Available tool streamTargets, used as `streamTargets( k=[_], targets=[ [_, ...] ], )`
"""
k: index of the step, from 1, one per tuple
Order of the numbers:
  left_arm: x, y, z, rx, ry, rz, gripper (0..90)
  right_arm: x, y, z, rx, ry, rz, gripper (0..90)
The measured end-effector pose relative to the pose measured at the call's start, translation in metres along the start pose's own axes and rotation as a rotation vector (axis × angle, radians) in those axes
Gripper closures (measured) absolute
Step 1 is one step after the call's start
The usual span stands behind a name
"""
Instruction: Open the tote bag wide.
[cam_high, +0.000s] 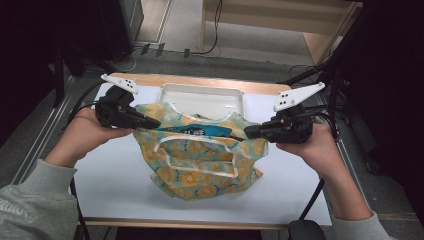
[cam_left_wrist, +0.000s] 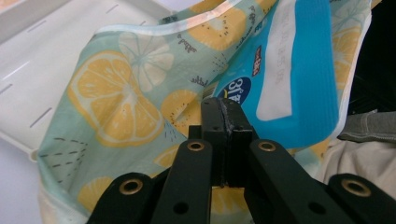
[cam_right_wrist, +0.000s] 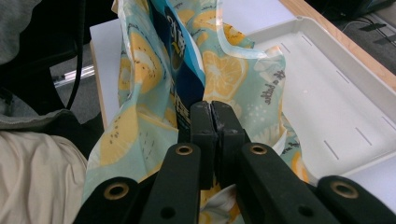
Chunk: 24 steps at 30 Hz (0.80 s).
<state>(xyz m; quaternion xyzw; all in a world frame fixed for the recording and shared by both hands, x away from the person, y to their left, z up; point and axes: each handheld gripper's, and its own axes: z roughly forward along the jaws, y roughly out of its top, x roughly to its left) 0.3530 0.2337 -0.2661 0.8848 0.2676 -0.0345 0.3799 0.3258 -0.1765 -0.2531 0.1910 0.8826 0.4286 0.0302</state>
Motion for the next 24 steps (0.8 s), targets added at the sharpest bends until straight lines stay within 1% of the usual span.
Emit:
streamTargets(
  k=[9, 12, 14, 22, 24],
  targets=[
    [0.000, -0.013, 0.006, -0.023, -0.008, -0.018, 89.9, -0.004, -0.012, 0.007, -0.006, 0.003, 0.026, 89.5],
    [0.000, -0.017, 0.008, -0.034, -0.010, -0.028, 89.7, -0.005, -0.015, 0.009, -0.011, 0.001, 0.029, 89.4],
    [0.001, -0.020, 0.010, -0.043, -0.009, -0.039, 89.7, -0.006, -0.019, 0.012, -0.020, 0.002, 0.022, 89.4],
    [0.005, -0.029, 0.016, -0.042, -0.019, -0.062, 89.7, -0.012, -0.028, 0.022, -0.022, -0.008, 0.037, 89.5],
    [0.005, -0.030, 0.017, -0.043, -0.015, -0.069, 89.7, -0.013, -0.029, 0.025, -0.028, -0.005, 0.053, 89.5]
  ],
)
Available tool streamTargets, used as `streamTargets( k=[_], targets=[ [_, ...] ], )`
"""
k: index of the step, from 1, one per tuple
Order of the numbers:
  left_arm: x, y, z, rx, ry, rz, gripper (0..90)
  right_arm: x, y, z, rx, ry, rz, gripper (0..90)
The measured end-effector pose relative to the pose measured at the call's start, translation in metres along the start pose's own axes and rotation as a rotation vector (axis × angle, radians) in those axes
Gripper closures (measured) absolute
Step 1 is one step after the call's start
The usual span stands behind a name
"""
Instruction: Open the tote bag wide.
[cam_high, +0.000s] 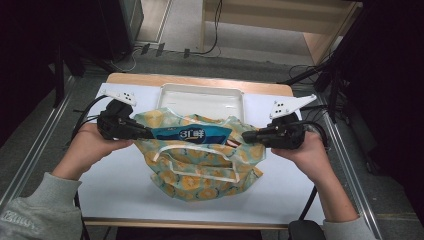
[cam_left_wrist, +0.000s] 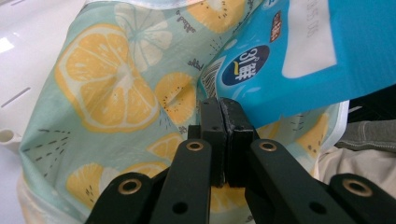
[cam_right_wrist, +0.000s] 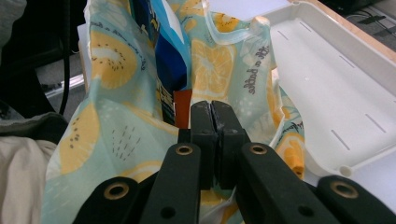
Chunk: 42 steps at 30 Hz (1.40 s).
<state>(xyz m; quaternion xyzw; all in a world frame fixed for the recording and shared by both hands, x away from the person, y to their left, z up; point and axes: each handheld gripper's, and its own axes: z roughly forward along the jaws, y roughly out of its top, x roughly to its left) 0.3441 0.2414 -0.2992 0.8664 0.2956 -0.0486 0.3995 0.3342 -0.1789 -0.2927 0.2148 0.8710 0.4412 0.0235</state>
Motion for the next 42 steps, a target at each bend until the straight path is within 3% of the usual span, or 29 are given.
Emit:
streamTargets(
  k=[10, 16, 22, 42],
  targets=[
    [-0.001, 0.000, 0.000, -0.012, 0.006, -0.005, 89.7, 0.014, 0.012, 0.008, -0.044, 0.046, -0.037, 89.5],
    [-0.002, -0.003, 0.000, -0.019, 0.008, -0.006, 89.7, 0.010, -0.003, 0.021, -0.056, 0.066, -0.052, 89.3],
    [-0.001, -0.007, 0.002, -0.023, 0.004, -0.011, 89.2, -0.001, -0.015, 0.019, -0.109, 0.112, 0.007, 90.0],
    [0.001, -0.021, 0.010, -0.040, 0.006, -0.036, 87.0, -0.019, -0.015, 0.010, -0.111, -0.007, 0.037, 90.0]
  ],
)
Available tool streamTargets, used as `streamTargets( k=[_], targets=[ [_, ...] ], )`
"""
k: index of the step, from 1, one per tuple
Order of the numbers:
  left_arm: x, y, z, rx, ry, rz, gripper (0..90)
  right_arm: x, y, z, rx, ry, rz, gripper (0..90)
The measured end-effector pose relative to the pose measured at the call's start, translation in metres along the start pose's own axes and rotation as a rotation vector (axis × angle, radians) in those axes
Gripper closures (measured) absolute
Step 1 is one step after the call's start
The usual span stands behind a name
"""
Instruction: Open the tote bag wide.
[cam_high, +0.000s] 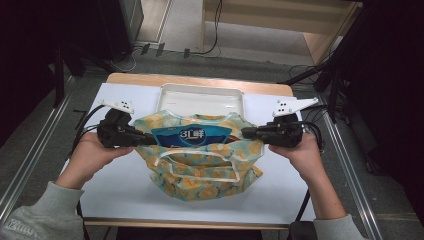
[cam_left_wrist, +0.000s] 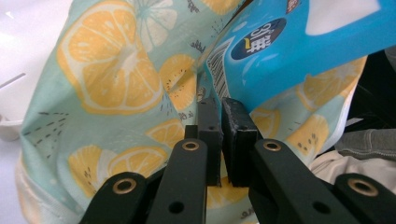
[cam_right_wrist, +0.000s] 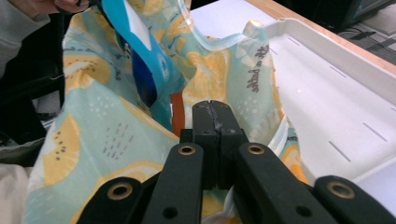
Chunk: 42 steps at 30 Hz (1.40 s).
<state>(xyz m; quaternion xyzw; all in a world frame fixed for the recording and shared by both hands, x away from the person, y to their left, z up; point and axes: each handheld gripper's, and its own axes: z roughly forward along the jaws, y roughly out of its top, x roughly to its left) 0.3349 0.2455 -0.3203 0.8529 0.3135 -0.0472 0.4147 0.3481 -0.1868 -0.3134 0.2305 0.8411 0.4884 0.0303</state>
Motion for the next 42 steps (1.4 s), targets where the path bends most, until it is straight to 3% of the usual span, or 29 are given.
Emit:
streamTargets(
  k=[17, 29, 33, 37, 42],
  targets=[
    [-0.006, -0.022, 0.006, -0.005, -0.021, -0.005, 84.0, -0.002, -0.010, -0.013, 0.023, -0.065, 0.015, 90.0],
    [-0.001, -0.036, 0.020, -0.020, -0.018, -0.029, 83.5, -0.005, -0.023, -0.004, 0.024, -0.051, 0.046, 90.0],
    [0.000, -0.040, 0.022, -0.014, 0.002, -0.026, 82.8, -0.006, -0.030, 0.001, 0.033, -0.044, 0.056, 90.0],
    [-0.003, -0.042, 0.019, -0.037, 0.001, -0.023, 81.3, -0.005, -0.037, 0.001, 0.026, -0.038, 0.074, 90.0],
    [-0.005, -0.038, 0.013, -0.050, 0.007, -0.018, 79.9, -0.002, -0.032, -0.009, 0.005, -0.055, 0.073, 85.9]
  ],
)
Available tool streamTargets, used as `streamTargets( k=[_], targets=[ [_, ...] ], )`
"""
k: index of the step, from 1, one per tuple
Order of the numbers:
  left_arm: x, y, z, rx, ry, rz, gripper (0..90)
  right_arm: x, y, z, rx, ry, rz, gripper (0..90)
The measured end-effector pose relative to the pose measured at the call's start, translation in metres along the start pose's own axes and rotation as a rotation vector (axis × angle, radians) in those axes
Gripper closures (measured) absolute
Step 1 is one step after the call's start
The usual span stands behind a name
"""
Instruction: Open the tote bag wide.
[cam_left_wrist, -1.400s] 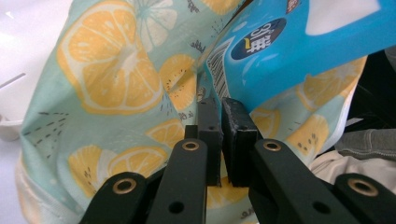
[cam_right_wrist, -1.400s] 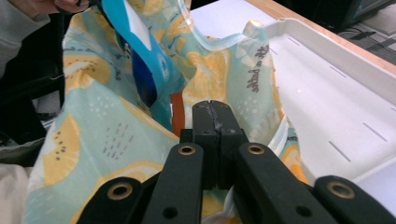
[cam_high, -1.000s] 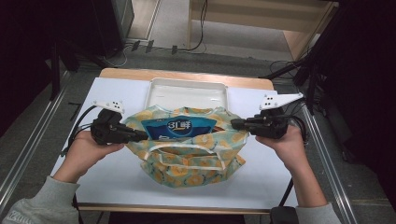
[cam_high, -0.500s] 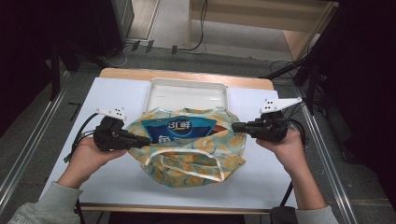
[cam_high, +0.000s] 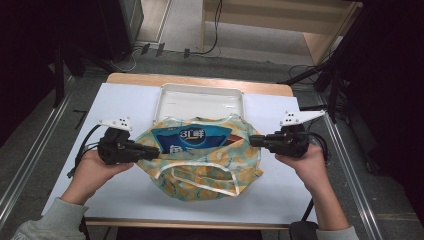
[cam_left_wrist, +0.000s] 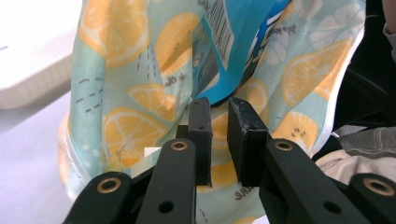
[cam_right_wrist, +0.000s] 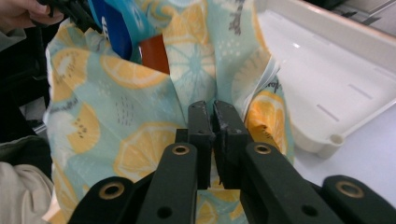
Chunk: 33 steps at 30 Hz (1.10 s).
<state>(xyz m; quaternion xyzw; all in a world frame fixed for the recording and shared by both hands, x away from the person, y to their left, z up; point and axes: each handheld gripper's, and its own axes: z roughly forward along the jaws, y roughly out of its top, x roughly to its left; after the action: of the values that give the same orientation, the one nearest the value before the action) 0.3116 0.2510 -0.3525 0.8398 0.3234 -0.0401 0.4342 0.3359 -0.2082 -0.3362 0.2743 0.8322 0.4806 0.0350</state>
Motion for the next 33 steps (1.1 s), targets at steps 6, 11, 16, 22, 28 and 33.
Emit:
streamTargets(
  k=[6, 11, 16, 22, 28, 33],
  targets=[
    [-0.002, 0.007, -0.001, 0.001, 0.003, 0.012, 79.4, -0.001, 0.012, -0.010, -0.026, -0.019, -0.011, 73.9],
    [-0.002, 0.008, -0.001, 0.003, 0.010, 0.013, 79.4, -0.002, 0.023, -0.010, -0.035, -0.045, -0.041, 59.1],
    [0.000, 0.007, -0.002, 0.010, 0.021, 0.015, 78.9, -0.009, 0.026, -0.004, -0.027, -0.047, -0.004, 48.5],
    [0.000, 0.007, -0.002, 0.011, 0.024, 0.017, 78.6, -0.010, 0.020, -0.002, -0.005, -0.005, 0.022, 68.1],
    [-0.001, 0.007, -0.001, 0.010, 0.035, 0.020, 77.9, -0.009, 0.020, -0.007, 0.003, -0.025, 0.036, 90.0],
    [0.000, 0.006, -0.002, 0.006, 0.040, 0.021, 77.8, -0.011, 0.021, -0.008, 0.000, -0.071, 0.037, 90.0]
  ],
)
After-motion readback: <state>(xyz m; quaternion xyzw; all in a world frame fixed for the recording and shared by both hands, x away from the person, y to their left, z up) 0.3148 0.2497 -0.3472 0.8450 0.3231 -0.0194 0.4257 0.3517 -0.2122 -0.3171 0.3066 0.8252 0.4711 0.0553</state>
